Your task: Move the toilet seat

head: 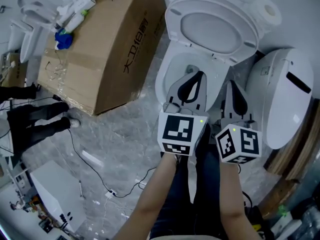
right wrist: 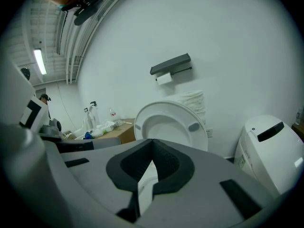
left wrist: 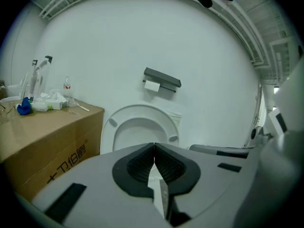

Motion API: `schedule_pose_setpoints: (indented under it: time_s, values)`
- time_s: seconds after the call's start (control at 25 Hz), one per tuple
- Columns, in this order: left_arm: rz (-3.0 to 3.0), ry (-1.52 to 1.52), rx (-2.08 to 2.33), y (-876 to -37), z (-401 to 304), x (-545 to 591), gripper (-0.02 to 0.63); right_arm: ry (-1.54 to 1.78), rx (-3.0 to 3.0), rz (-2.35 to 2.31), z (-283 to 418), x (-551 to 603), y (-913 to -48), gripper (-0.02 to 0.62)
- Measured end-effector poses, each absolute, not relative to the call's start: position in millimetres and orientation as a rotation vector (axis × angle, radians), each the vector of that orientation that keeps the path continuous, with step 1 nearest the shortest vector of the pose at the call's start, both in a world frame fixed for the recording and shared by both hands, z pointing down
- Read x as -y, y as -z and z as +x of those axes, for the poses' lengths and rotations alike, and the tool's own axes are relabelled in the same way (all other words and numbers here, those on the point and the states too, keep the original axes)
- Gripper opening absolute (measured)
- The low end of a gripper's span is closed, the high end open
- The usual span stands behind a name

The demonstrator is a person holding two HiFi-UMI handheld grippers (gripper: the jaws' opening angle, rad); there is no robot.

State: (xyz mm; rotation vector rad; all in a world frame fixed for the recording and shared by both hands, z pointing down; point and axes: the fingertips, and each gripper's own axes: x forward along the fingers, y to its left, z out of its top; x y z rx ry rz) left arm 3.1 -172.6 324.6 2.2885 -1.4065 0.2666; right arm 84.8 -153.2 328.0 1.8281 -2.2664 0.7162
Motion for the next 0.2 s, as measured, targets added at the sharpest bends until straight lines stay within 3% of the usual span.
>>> schedule_pose_setpoints:
  time_s: [0.2]
  values:
    - [2.283,-0.267,1.408,-305,-2,145,0.017,-0.708,2.275,1.801,74,127,-302,0.017]
